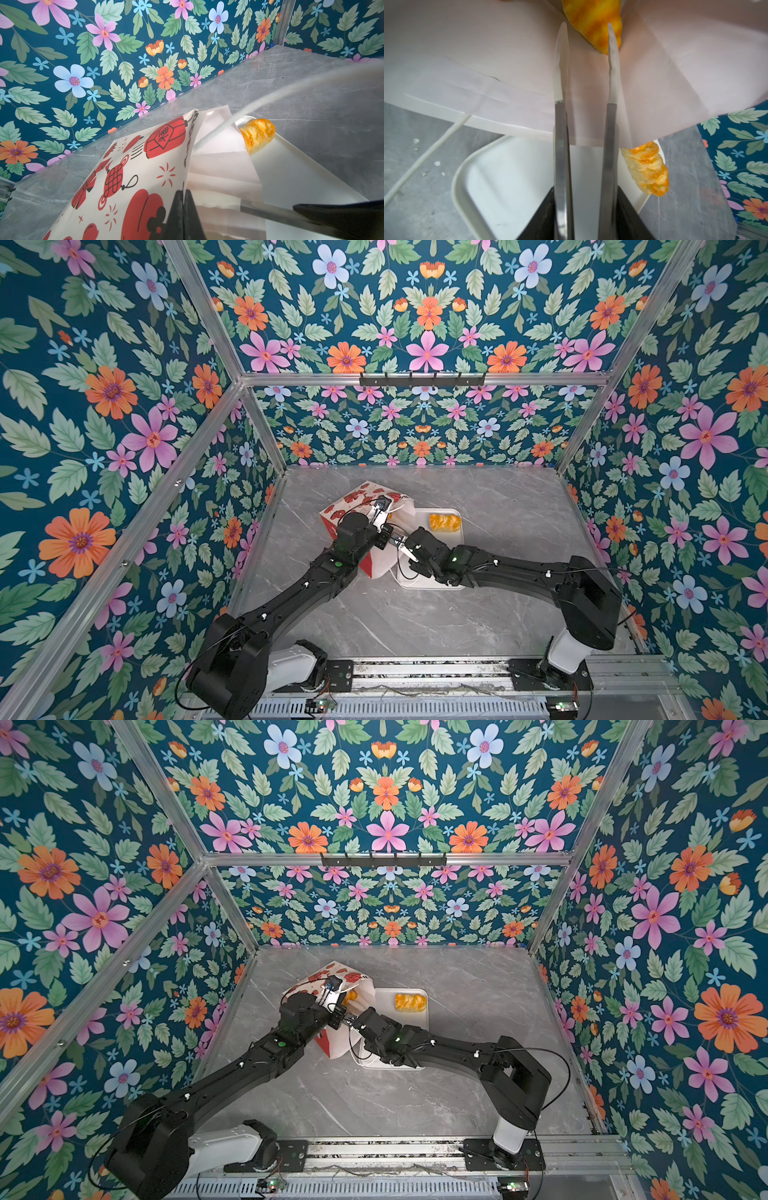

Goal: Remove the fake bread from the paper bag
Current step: 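Move the open tongs back into the bag opening with the right gripper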

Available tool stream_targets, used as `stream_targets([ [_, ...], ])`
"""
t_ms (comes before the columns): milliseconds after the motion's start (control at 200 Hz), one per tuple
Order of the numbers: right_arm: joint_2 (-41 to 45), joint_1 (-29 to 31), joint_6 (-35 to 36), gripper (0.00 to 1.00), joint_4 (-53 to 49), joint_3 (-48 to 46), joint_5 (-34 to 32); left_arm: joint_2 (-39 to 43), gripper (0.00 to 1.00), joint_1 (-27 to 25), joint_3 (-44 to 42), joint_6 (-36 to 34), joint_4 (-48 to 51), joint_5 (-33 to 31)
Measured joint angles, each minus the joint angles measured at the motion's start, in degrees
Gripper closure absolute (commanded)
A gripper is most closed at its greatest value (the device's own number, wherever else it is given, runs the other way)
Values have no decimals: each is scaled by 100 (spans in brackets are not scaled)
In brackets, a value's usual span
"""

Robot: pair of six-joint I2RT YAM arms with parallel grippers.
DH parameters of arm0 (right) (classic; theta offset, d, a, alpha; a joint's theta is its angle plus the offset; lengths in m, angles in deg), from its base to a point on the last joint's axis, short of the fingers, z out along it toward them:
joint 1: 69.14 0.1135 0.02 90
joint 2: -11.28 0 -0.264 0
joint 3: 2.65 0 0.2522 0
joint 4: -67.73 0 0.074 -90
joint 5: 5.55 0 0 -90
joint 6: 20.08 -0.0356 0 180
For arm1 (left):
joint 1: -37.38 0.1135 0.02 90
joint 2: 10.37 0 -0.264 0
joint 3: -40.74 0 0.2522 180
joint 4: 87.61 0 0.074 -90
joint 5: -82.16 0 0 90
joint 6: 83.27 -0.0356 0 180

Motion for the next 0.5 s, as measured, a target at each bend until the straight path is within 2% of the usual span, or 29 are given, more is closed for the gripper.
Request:
stream_targets([
  [260,-448,-4,448,54,-26,372,-402,-28,100,7,0,-7,-26,-48],
  [500,-380,31,597,54,-57,385,-634,-59,100,11,0,26,-116,37],
])
